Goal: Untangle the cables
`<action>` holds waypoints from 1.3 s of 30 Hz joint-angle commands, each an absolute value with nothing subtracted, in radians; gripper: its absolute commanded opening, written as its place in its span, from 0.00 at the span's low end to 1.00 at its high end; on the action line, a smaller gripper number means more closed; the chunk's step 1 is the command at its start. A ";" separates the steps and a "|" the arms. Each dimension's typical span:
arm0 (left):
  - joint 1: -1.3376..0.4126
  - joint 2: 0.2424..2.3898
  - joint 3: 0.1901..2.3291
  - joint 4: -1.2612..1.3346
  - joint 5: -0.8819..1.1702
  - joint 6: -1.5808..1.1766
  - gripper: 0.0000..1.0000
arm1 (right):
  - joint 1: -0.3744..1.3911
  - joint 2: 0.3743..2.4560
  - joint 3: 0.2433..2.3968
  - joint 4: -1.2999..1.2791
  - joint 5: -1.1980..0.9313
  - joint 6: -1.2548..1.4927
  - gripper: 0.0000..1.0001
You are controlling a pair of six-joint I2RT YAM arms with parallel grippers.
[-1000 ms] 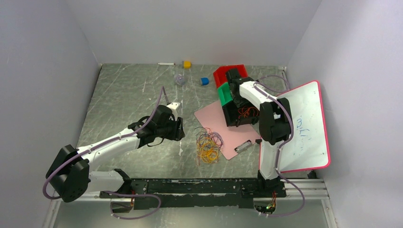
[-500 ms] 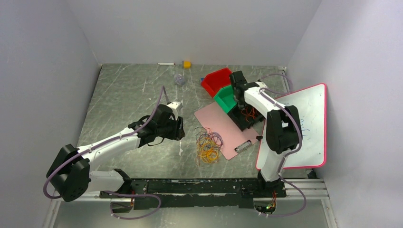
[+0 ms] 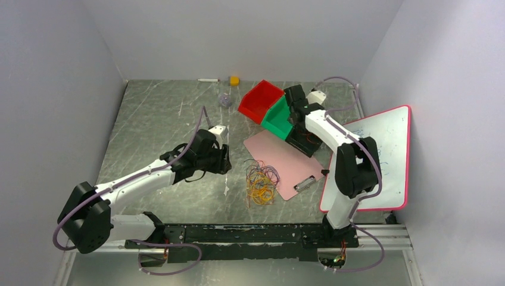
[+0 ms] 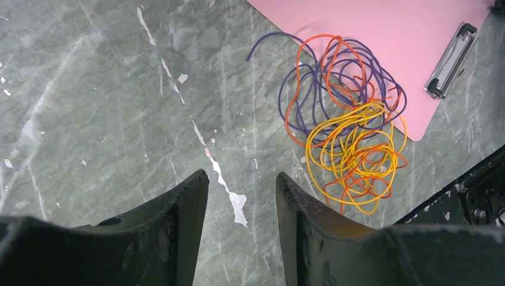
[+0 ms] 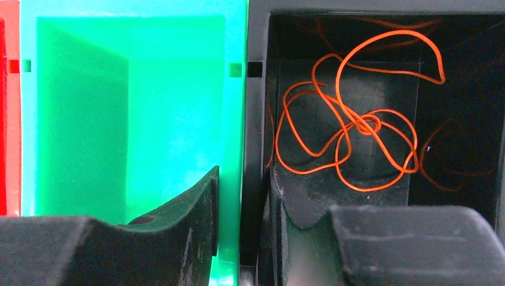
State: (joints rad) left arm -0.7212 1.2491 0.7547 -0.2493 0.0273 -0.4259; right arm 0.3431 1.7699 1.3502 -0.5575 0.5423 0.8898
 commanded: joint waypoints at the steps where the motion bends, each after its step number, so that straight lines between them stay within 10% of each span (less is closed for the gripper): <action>1: -0.715 1.198 0.787 -0.266 -0.017 -0.432 0.51 | 0.394 1.728 1.367 -0.370 0.484 0.684 0.00; 39: -0.715 0.919 0.713 -0.376 -0.252 -0.541 0.51 | 0.673 2.156 1.751 -0.408 0.206 0.436 0.00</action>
State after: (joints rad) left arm -0.7212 0.9028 0.7071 -0.3748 -0.2451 -0.5327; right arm 0.6739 2.1738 1.7264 -0.3717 0.1802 0.3649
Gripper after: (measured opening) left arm 0.512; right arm 0.327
